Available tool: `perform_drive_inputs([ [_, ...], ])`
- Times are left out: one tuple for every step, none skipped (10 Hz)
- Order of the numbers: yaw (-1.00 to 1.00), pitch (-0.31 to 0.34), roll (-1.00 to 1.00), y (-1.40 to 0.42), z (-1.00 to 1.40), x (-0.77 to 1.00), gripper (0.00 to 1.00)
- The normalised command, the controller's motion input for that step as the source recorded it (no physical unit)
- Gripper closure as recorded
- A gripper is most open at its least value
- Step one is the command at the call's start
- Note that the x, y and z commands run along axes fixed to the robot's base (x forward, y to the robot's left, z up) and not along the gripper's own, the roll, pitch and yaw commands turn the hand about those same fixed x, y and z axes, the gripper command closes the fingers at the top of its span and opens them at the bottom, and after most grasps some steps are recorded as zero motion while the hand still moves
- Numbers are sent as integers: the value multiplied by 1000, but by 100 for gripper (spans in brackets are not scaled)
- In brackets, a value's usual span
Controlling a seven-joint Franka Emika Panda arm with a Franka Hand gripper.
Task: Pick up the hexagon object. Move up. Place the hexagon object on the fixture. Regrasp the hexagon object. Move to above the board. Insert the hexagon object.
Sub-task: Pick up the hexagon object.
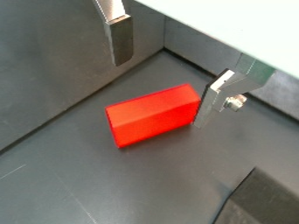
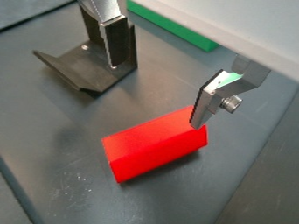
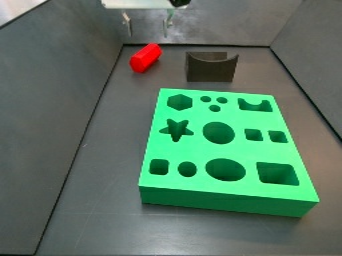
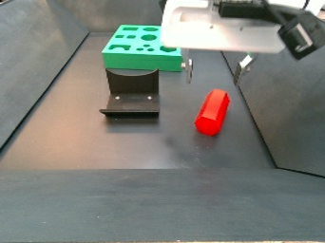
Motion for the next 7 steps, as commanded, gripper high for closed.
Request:
perform_drive_inputs([
  [-280,-221,-26,0,-400,17,0],
  [-226,-227,-27,0,-517,117,0],
  [-277,-241,-50,0,-491,137,0],
  [-274,-249,-74,0,-394,123,0],
  [-229,-216,-43,0,-403,29,0],
  [-223,-210,0,0,-509,0,0],
  [-220,-211,-10,0,-431,0,0],
])
